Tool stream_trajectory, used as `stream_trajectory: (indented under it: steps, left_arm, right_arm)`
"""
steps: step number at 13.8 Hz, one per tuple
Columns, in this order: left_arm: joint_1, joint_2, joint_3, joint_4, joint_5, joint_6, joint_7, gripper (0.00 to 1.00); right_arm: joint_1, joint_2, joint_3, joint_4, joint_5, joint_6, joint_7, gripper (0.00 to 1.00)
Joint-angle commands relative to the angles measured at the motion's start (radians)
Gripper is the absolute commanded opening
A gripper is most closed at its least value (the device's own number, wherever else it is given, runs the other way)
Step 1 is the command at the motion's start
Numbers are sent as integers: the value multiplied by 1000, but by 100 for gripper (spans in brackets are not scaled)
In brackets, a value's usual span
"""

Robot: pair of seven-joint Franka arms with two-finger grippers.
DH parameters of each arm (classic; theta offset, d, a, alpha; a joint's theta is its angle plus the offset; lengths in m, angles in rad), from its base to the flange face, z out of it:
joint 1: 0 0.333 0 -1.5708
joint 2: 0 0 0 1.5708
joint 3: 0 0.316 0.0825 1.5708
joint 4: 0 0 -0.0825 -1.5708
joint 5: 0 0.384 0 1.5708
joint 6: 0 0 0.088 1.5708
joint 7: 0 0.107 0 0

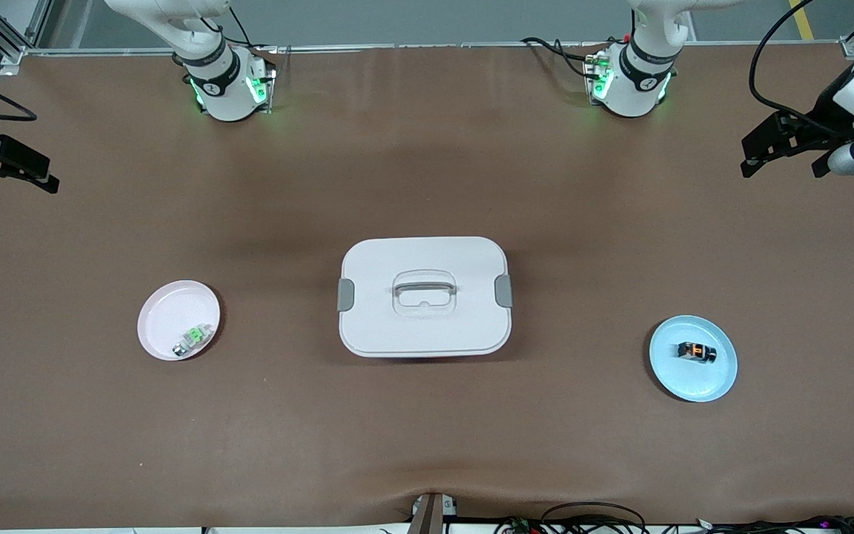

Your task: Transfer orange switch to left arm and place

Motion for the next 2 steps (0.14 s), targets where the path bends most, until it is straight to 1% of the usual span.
stream_trajectory:
  steps: [1, 2]
  left_arm:
    - [9, 3, -3, 23, 1, -24, 10, 100]
    - [9, 3, -3, 23, 1, -24, 9, 100]
  right_arm:
    - [-7, -1, 9, 7, 21, 1, 116, 100]
    - [-4, -1, 11, 7, 21, 1, 149, 100]
